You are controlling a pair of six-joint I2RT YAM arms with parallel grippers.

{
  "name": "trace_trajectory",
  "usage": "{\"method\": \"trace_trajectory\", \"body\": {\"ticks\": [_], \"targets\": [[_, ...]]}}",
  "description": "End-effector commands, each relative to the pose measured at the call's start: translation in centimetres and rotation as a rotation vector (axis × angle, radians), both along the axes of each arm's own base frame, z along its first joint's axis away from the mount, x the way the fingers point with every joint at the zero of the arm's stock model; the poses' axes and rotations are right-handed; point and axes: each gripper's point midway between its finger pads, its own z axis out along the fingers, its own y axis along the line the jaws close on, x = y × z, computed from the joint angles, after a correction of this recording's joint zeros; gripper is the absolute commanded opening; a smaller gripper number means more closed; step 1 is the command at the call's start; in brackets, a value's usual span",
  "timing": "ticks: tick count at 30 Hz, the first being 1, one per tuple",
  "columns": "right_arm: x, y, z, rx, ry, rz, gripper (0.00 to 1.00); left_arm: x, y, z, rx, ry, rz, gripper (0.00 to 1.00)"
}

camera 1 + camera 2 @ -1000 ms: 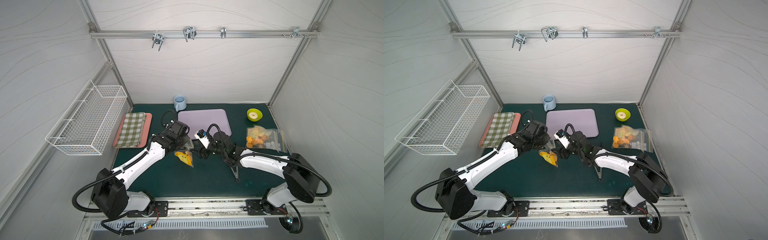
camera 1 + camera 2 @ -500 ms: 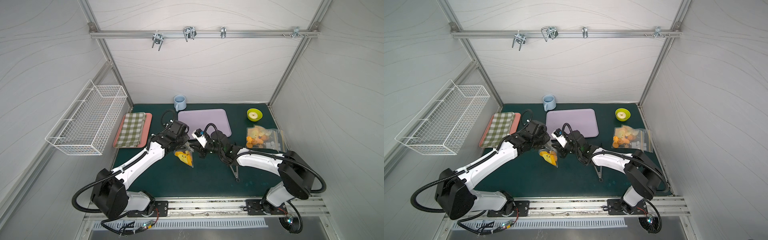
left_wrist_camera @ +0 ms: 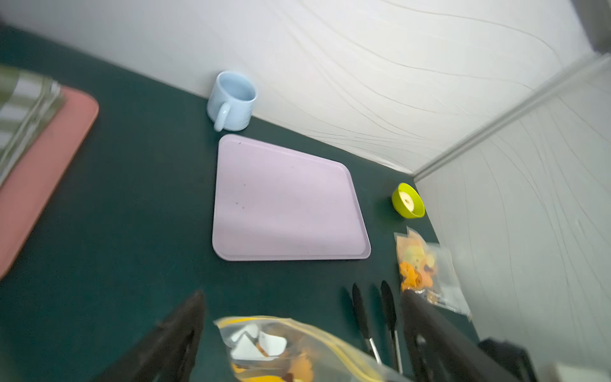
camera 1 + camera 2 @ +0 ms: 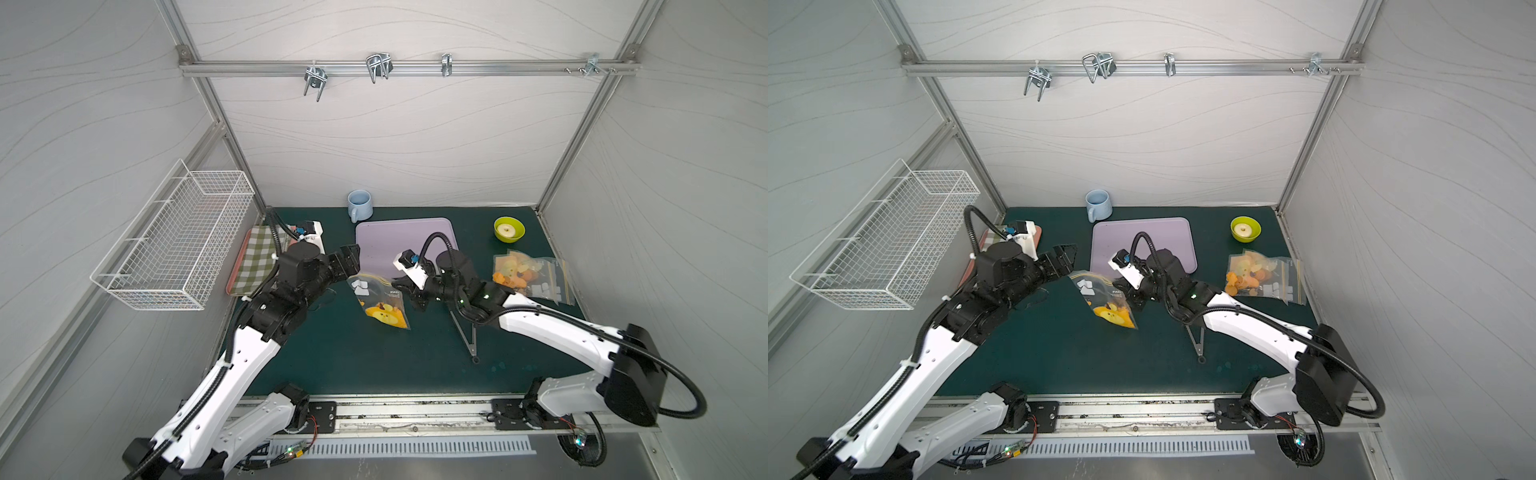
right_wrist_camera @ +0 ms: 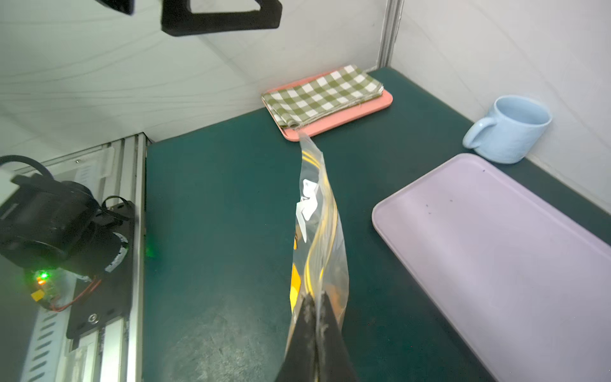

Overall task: Put the cookies into a resealable bag to prevent moisture
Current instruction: Pick up the ziploc bag from the center of the board.

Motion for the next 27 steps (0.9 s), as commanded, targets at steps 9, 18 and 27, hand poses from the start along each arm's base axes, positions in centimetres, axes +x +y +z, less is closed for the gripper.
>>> {"method": "trace_trajectory", "body": {"ticks": [9, 18, 27], "targets": [[-2.5, -7.5, 10.7, -0.051, -0.204, 0.055, 0.00, -10.0, -6.4, 5.0, 0.232, -0.460, -0.730, 0.90], [-7.7, -12.8, 18.2, 0.013, -0.399, 0.078, 0.00, -12.9, -7.3, 6.2, 0.216, -0.558, -0.864, 0.86], [-10.6, -13.6, 20.5, 0.103, -0.387, 0.148, 0.00, -14.1, -8.9, 10.1, 0.031, -0.660, -0.939, 0.74]]}}
